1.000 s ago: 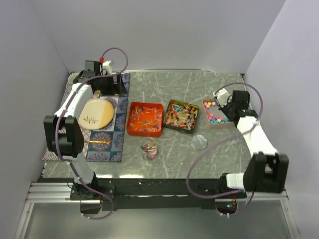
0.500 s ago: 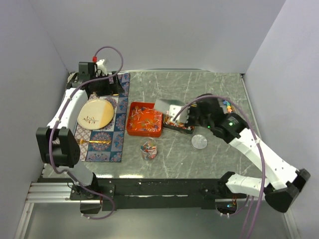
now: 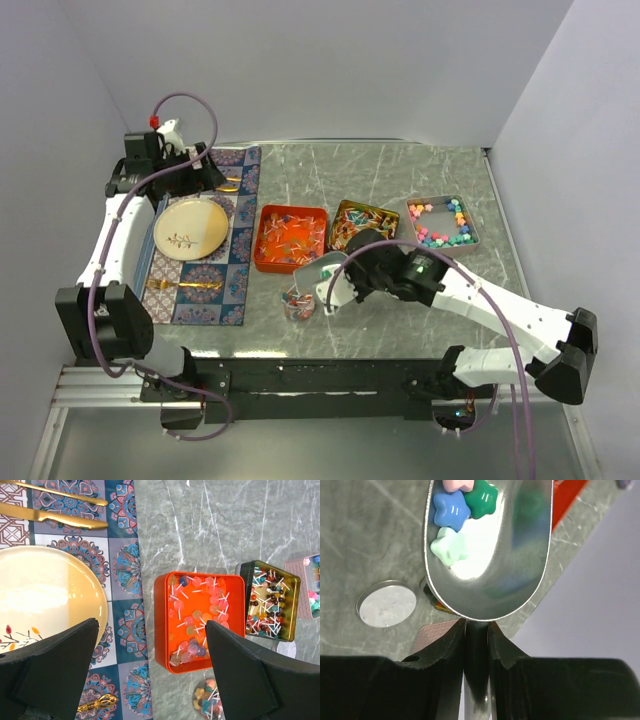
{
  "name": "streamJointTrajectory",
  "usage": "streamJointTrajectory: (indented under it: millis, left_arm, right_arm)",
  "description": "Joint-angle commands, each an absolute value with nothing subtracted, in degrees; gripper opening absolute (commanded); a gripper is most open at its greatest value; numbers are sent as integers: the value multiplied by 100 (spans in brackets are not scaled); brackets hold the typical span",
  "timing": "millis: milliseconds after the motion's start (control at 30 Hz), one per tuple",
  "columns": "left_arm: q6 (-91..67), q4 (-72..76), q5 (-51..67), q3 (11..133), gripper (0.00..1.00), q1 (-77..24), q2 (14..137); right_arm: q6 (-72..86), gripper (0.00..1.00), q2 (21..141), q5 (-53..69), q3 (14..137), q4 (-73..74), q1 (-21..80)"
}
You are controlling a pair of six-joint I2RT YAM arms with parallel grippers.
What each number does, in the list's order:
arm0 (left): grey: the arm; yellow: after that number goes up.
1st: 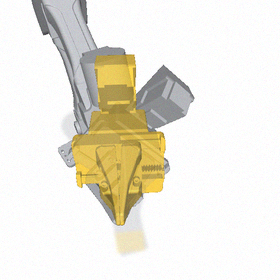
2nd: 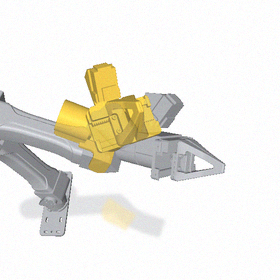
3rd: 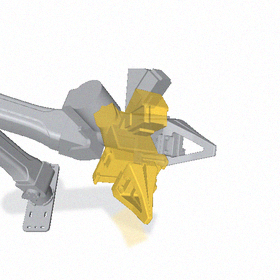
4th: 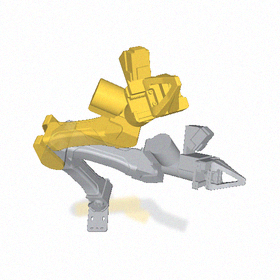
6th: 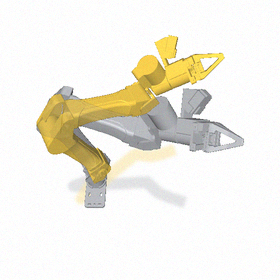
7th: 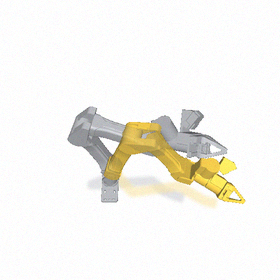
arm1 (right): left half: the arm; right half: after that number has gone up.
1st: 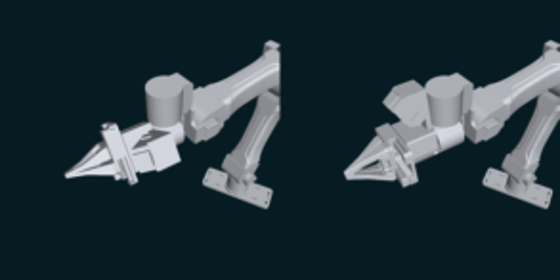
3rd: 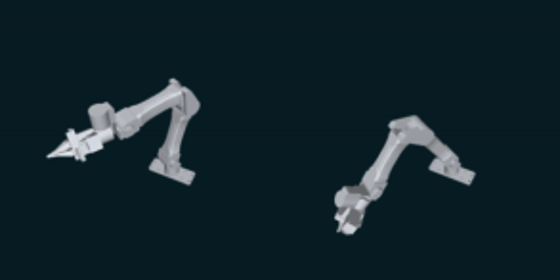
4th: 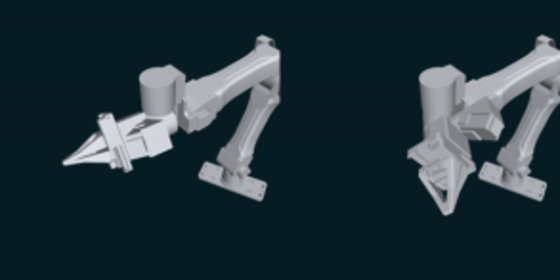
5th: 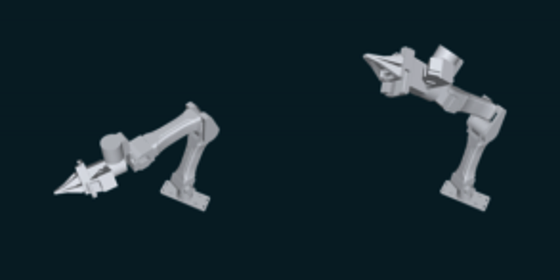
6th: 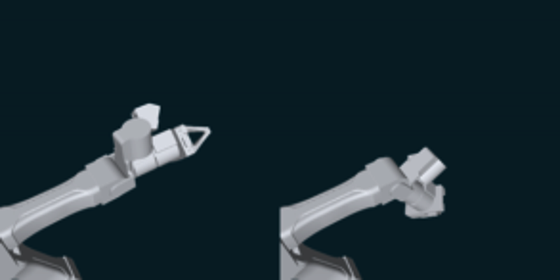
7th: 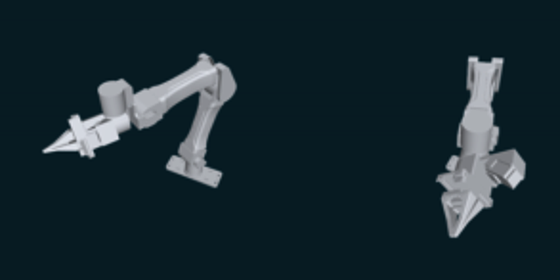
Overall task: Pack the candies
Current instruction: Place the fake candies in the packing bottle.
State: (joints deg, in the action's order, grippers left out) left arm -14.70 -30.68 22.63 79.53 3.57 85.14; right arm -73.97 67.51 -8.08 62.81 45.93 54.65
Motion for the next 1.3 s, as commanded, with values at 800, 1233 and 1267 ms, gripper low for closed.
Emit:
streamJointTrajectory:
  millis: [800, 1233, 1267]
  left_arm:
    - [-1802, -2391, 2601, 7207, 97, 659, 7400]
    - [-1951, -2320, 2795, 7348, 97, 659, 7568]
    - [-1960, -2312, 2804, 7339, 97, 659, 7567]
  right_arm:
    - [-9167, 0, 6882, -2909, 6363, 4157, 5906]
    - [-9237, 0, 7286, -3462, 6557, 4193, 6363]
    - [-9298, 0, 7304, -3524, 6539, 4131, 6381]
